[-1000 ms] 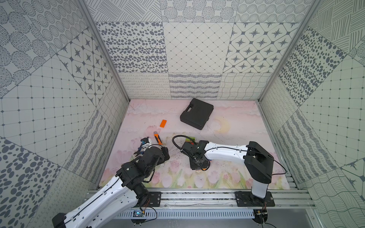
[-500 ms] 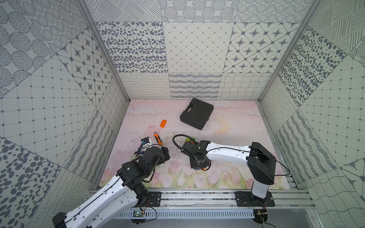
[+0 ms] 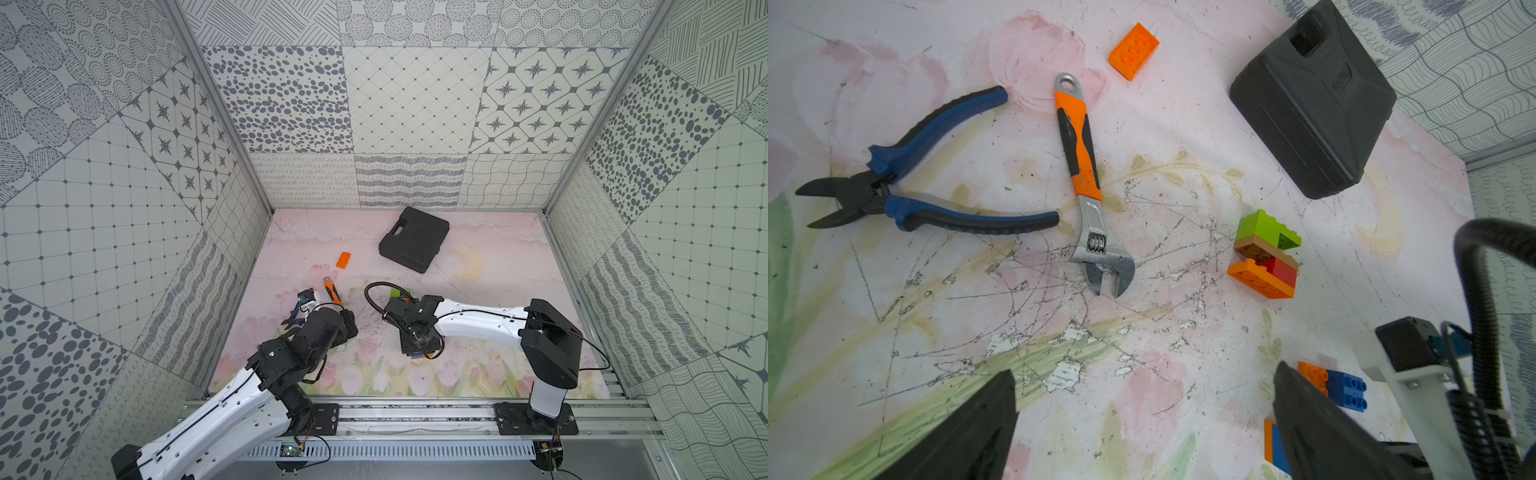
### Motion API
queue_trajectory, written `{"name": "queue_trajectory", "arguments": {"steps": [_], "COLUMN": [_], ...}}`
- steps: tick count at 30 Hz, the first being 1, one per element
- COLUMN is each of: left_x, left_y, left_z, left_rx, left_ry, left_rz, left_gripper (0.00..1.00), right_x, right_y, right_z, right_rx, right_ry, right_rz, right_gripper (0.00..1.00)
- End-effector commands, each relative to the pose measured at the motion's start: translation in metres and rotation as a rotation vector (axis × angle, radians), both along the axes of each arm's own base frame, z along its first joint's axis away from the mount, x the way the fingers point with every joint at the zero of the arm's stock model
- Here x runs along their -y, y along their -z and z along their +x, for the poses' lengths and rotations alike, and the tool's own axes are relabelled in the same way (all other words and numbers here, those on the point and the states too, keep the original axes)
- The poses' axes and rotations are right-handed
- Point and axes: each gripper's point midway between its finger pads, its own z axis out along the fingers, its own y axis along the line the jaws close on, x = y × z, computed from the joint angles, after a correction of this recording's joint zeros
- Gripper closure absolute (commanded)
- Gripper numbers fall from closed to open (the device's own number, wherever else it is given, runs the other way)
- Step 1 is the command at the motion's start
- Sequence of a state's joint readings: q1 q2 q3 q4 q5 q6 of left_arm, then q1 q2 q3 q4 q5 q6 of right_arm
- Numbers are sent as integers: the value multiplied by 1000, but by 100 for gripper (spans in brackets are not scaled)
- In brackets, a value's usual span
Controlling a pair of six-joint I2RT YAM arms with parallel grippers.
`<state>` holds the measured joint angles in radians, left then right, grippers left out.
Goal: Assemble the number 5 with lego
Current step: Assemble the lego brick with the lego brick.
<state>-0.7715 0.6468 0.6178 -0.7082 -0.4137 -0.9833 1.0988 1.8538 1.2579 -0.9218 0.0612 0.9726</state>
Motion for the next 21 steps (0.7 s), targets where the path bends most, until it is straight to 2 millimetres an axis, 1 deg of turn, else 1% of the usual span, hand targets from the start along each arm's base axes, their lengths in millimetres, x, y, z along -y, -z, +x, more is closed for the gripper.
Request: {"name": "queue_trajectory", "arguments": {"steps": [1, 3, 4, 7, 10, 11, 12, 14, 16, 18, 20, 21], "left_x": [-3, -2, -2, 2, 3, 5, 6, 12, 18, 21, 20, 22], "left_y": [-6, -9, -12, -22, -27, -27, -27, -26, -26, -24, -20, -18], "left_z": [0, 3, 5, 13, 22, 25, 28, 35, 43, 54, 68, 75], "left_rx": [-3, 3, 9, 22, 15, 5, -4, -27, -50, -79, -132, -150], "left_ry": [3, 13, 12, 32, 35, 38, 42, 56, 66, 68, 51, 60], "left_rz": [35, 52, 64, 95, 138, 148, 150, 147, 131, 106, 49, 15], "left_gripper": [0, 0, 0, 0, 0, 0, 0, 0, 0, 0, 0, 0], "right_x": [28, 15, 8, -12, -25, -28, -26, -14, -3, 6, 14, 15], "right_y": [63, 45, 33, -11, -53, -64, -70, -78, -86, -97, -109, -113], "right_z": [-20, -9, -3, 16, 27, 28, 29, 30, 32, 37, 40, 38], "right_rx": [-95, -23, 11, 115, 202, 220, 228, 243, 280, 348, 421, 439], "right_ry": [10, 12, 11, -33, -39, -35, -23, 16, 19, 25, 34, 26], "right_rz": [-134, -32, 20, 152, 306, 362, 388, 390, 383, 396, 445, 485], "right_gripper": [67, 62, 58, 52, 47, 44, 43, 41, 40, 39, 38, 38]}}
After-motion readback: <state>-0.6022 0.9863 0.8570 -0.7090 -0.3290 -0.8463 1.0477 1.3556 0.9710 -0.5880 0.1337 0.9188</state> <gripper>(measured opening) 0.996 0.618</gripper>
